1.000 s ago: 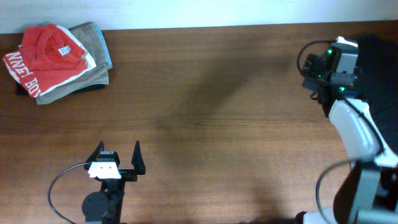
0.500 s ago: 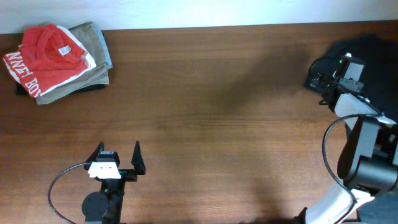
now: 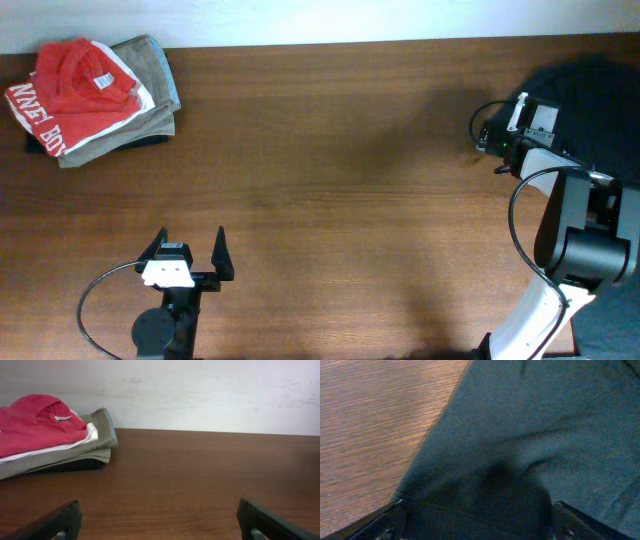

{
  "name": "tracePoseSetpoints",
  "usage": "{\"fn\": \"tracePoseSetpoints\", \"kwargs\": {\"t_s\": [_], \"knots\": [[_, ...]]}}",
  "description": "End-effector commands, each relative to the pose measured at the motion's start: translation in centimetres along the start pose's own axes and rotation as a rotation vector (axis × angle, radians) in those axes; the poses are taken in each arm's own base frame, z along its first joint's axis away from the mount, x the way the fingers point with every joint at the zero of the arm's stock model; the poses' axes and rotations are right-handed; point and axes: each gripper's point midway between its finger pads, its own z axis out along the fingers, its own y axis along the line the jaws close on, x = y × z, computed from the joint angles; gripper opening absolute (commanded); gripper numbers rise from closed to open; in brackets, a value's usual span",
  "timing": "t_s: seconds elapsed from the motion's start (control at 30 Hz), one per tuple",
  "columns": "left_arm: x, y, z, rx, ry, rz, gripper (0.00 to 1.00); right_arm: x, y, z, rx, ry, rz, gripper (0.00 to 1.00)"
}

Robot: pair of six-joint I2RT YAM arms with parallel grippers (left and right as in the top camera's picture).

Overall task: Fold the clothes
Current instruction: 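Reach the right gripper to the dark t-shirt at the right edge and grasp it, then drag the dark t-shirt with the right gripper toward the table center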

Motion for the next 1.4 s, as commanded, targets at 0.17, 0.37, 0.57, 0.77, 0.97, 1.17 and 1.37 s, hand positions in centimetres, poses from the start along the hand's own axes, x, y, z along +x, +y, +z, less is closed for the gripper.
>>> {"fn": "tracePoseSetpoints", "kwargs": {"t_s": [0.17, 0.37, 0.57, 0.77, 0.97, 1.17, 1.37], "knots": [[0.2, 0.2, 0.0, -0.007, 0.002, 0.016, 0.99, 0.3, 0.1, 0.1, 0.021, 0.017, -0.022, 0.27], [0.2, 0.2, 0.0, -0.007, 0.002, 0.016, 0.99, -5.8, -0.3, -5.5, 0.017, -0.124, 0.068, 0.04], [0.2, 0.2, 0.0, -0.007, 0.003, 0.016, 0.99, -10.9, 0.0, -13.6, -0.004, -0.27, 0.068, 0.04], [0.2, 0.2, 0.0, -0.007, 0.002, 0.016, 0.99, -13.9, 6.7, -22.5, -0.157, -0.416, -0.005, 0.04], [0.2, 0.2, 0.0, -0.007, 0.002, 0.016, 0.99, -12.2, 20.3, -30.6, -0.537, -0.451, -0.038, 0.04], [0.2, 0.2, 0.0, -0.007, 0.002, 0.016, 0.99, -4.3, 33.1, -32.5, -0.777, -0.289, -0.136, 0.04], [0.2, 0.2, 0.0, -0.007, 0.002, 0.016, 0.99, 4.2, 42.0, -32.5, -0.901, -0.161, -0.249, 0.12]]}}
